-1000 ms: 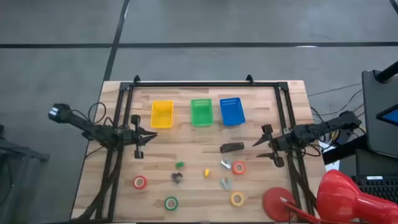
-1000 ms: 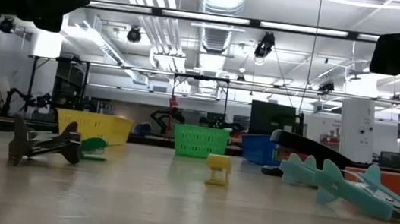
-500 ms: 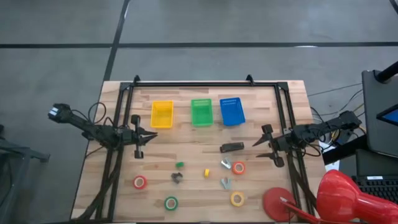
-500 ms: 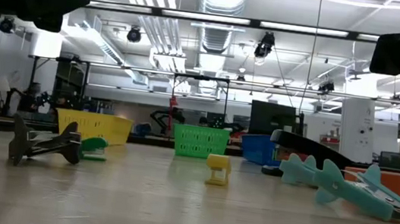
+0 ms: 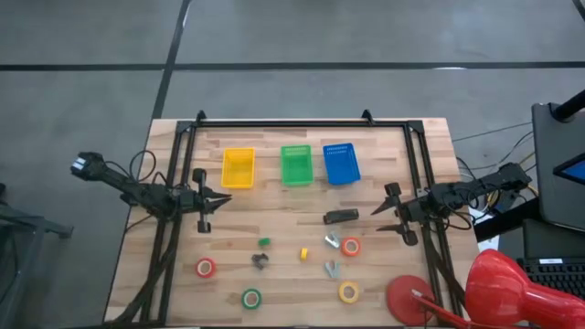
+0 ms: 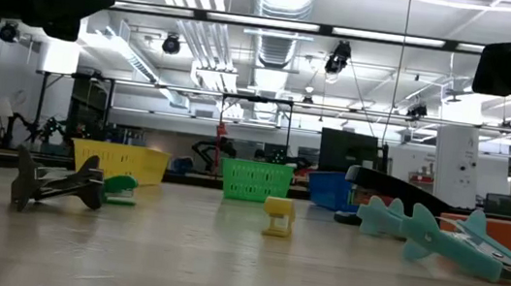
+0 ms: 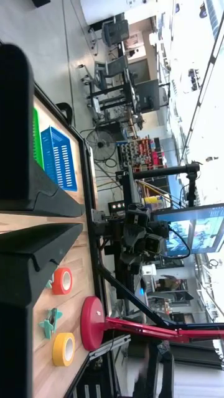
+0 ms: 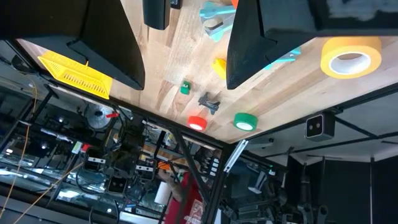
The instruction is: Pick and place Stapler, Stapler remover, tape
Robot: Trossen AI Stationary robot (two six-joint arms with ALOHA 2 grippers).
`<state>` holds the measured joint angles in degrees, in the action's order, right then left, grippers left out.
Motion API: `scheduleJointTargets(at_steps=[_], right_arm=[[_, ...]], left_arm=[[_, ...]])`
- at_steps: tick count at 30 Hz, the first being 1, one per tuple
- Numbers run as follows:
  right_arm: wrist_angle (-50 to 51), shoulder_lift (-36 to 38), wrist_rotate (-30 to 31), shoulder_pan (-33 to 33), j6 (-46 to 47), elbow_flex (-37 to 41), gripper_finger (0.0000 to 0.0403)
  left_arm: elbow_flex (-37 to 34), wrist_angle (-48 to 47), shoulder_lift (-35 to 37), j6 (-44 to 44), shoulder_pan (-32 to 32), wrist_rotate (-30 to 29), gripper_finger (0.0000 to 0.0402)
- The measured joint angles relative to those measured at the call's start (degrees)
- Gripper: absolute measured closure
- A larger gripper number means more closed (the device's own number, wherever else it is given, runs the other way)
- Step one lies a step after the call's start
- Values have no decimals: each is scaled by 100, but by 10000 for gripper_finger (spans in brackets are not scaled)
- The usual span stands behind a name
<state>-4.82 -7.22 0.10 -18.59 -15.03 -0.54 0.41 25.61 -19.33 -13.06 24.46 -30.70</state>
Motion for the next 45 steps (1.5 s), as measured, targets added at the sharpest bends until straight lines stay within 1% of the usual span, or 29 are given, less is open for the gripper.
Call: scheduleJointTargets(at_steps=[25, 28, 32, 34, 36, 38, 41, 45], right_arm=[[-16, 1, 2, 0, -24, 0, 184], [-430, 1, -10, -1, -128, 0, 184], [-1344, 0, -147, -2, 1065, 0, 184], [-1772, 2, -147, -2, 1386, -5, 184], [-1998, 2, -157, -2, 1664, -6, 184], [-2125, 1, -162, -2, 1821, -4, 184], [-2454, -57, -166, -2, 1812, -4, 184], [-2604, -151, -210, -17, 2093, -4, 184]], left_arm=[[1, 0, 0, 0, 1, 0, 371], [1, 0, 1, -1, 0, 0, 371], [-1, 2, 0, 0, 1, 0, 371], [1, 0, 0, 0, -1, 0, 371], [1, 2, 0, 0, 0, 0, 371], [0, 0, 0, 0, -1, 0, 371], [1, 0, 0, 0, -1, 0, 371], [0, -2, 0, -1, -1, 0, 371]])
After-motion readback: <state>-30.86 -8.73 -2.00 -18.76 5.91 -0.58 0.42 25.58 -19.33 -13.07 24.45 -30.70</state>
